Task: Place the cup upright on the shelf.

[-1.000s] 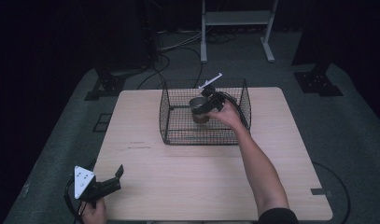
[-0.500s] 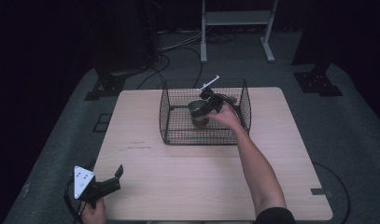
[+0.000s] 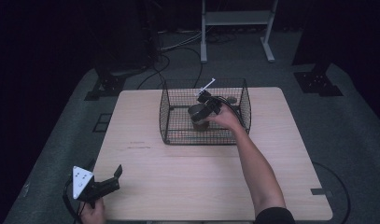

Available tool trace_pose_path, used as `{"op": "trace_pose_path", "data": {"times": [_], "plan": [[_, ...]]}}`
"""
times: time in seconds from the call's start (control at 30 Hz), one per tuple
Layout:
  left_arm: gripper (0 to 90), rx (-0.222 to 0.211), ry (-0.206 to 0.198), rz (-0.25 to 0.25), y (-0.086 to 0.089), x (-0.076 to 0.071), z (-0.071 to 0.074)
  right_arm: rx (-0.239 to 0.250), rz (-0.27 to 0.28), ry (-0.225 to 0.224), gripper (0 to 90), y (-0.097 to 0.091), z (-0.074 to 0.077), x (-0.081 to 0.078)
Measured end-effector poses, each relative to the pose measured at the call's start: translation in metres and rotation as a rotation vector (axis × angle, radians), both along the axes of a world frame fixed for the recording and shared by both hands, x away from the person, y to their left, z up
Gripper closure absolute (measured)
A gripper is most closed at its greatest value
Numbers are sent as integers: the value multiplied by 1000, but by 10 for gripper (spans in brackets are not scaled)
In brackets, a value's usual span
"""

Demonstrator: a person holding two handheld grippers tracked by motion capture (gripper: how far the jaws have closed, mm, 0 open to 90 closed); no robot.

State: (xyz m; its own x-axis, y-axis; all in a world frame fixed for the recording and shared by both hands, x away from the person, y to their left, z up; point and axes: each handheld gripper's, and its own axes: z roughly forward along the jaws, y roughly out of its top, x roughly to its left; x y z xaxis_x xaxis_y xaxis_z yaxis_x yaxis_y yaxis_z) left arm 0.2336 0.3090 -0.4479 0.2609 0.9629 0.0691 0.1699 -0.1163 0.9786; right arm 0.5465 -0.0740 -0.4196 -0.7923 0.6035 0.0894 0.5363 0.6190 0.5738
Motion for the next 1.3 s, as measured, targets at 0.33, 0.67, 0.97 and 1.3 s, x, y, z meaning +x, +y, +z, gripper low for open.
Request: {"op": "trace_pose_path", "data": {"times": [0.33, 0.67, 0.97, 1.3], "plan": [[0, 0, -2, -2, -1, 0, 0, -7, 15, 1, 127, -1, 2, -3], [0, -3, -6, -1, 0, 0, 1, -21, 38, -9, 104, 2, 4, -6], [0, 0, -6, -4, -2, 1, 0, -2, 30, -16, 62, 1, 7, -6], [0, 1, 0, -2, -2, 1, 0, 46, -9, -59, 16, -8, 20, -7]]}}
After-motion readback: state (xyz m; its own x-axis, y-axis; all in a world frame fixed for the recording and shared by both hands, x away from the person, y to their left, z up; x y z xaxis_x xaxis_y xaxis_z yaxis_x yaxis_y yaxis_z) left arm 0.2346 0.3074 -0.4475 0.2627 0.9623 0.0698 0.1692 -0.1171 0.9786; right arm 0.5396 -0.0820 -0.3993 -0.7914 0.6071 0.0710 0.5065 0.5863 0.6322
